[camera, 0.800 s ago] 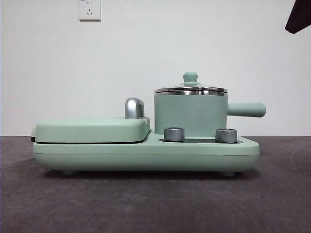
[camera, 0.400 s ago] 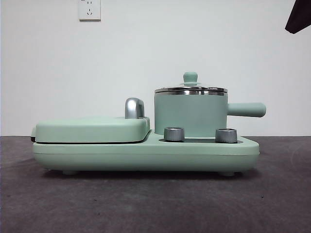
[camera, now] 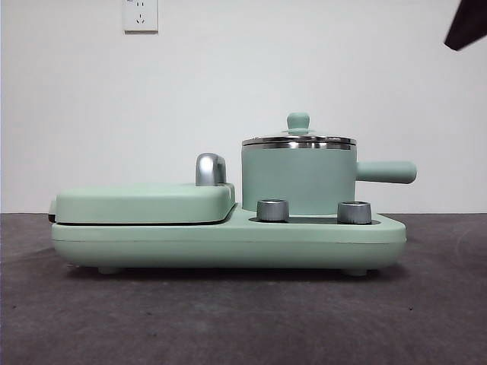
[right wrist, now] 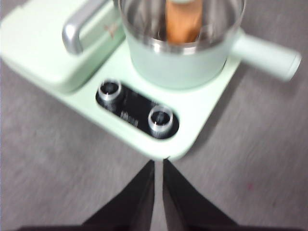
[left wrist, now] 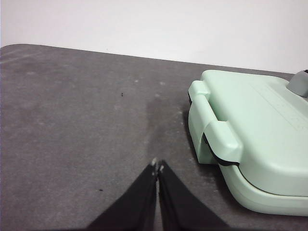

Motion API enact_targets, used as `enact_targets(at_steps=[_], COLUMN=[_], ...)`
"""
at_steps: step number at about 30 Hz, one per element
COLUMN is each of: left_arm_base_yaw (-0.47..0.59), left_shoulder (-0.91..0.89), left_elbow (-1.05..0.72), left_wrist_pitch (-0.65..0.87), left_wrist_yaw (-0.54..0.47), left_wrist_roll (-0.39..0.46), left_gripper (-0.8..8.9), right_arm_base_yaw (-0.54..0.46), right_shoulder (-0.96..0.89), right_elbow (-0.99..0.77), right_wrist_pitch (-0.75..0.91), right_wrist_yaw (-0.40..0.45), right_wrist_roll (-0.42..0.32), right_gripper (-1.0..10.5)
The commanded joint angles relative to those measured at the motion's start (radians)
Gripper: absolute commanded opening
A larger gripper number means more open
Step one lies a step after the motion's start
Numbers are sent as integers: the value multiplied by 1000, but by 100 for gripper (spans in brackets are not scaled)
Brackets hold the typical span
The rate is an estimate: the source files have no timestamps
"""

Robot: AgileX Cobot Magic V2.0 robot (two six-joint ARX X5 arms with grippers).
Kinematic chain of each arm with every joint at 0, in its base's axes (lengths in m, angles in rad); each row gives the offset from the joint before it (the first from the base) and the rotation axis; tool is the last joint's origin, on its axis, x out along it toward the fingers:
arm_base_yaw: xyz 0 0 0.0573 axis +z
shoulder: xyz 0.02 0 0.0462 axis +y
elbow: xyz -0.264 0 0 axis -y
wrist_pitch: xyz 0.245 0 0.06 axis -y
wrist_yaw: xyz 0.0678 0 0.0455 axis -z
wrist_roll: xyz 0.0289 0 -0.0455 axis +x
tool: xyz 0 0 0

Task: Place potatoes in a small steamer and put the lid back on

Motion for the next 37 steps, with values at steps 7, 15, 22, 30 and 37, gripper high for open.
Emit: enact_targets(at_steps=[7,15,22,30,37], left_arm_base_yaw=[0,0,0,1,1], left_shoulder=[-2,-2,-2,-2,-2], left_elbow=[-19,-19,-19,-19,-19], left_wrist_pitch=[11,11,11,11,11], left_wrist_yaw=[0,0,0,0,0], left_wrist_roll=[10,10,10,10,10], left_gripper=[6,6,6,6,6], right_arm_base_yaw=[-192,-330,-341,-354,-353], right_shoulder=[-254,-634,-826,-844,-844], right_elbow=[-333,-729,-921,-932,-932], right_wrist_pitch=[345,602,665,631,662], right_wrist_yaw=[0,59,75,79,79], right_wrist_roll=[-54,-53,-15,-4,-4], right_gripper=[24,24,24,24,24])
